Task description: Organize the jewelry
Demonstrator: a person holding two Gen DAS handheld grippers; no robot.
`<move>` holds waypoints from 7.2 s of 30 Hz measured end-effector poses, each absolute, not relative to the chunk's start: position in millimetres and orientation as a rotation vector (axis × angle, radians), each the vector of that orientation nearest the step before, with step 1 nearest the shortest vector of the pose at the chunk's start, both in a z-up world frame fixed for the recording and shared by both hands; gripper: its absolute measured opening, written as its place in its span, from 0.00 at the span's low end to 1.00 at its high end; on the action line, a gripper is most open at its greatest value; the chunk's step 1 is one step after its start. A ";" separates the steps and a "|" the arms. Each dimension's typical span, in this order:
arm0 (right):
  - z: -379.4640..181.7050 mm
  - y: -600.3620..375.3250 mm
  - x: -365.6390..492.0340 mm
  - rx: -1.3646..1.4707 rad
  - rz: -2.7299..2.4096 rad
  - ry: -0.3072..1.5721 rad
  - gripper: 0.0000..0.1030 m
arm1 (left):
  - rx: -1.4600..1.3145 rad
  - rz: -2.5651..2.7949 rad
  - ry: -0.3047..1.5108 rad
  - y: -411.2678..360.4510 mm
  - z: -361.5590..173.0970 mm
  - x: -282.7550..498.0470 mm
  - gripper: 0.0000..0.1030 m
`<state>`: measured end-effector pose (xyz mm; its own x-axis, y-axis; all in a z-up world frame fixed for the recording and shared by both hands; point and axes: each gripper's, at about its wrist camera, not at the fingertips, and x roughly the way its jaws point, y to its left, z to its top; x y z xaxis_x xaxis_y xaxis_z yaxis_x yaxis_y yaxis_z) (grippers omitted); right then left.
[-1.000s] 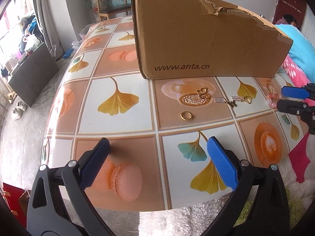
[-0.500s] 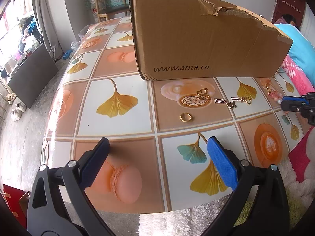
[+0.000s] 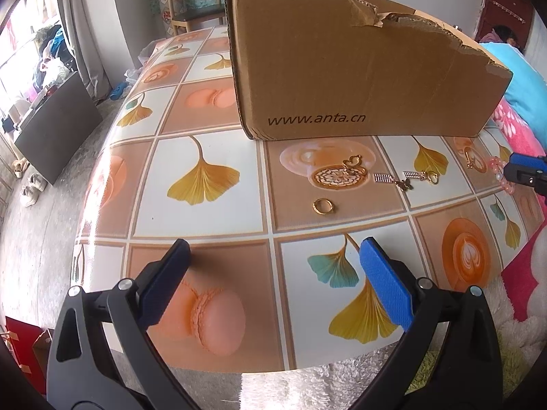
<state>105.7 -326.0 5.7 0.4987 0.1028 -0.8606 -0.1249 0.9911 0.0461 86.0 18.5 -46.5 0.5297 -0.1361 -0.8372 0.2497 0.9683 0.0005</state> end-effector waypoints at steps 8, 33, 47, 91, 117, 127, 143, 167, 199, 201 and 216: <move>-17.3 -274.5 112.6 -0.073 0.224 1.120 0.72 | 0.121 -0.219 0.995 18.7 -47.2 85.4 0.93; -23.2 -270.2 103.3 -0.094 0.203 1.135 0.94 | 0.129 -0.230 0.989 18.7 -46.5 84.4 0.93; -6.5 -241.6 104.1 -0.010 0.330 1.010 0.76 | 0.149 -0.268 0.931 17.5 -39.5 82.5 0.92; -25.1 -228.9 131.4 -0.027 0.370 1.043 0.39 | 0.200 -0.413 0.953 -3.0 -35.7 91.4 0.11; -5.1 -227.9 114.3 -0.121 0.370 0.996 0.12 | 0.178 -0.421 0.931 2.2 -26.6 82.8 0.11; 89.8 -243.5 106.8 -0.086 0.423 0.746 0.12 | 0.151 -0.453 0.729 14.3 53.5 67.8 0.11; 58.8 -279.1 245.4 0.052 0.338 0.955 0.12 | 0.034 -0.598 0.899 -48.8 50.4 210.7 0.11; 130.6 -331.5 163.4 0.181 0.335 0.684 0.51 | -0.091 -0.493 0.684 23.0 111.5 155.6 0.83; -10.3 -238.7 128.0 -0.028 0.491 1.017 0.39 | 0.174 -0.349 0.920 -4.4 -40.3 84.4 0.89; -14.8 -235.0 131.6 -0.054 0.509 1.031 0.34 | 0.179 -0.351 0.928 -6.0 -42.1 85.6 0.89; -25.9 -207.2 143.4 -0.245 0.592 1.035 0.10 | 0.173 -0.328 0.936 1.2 -45.8 93.9 0.89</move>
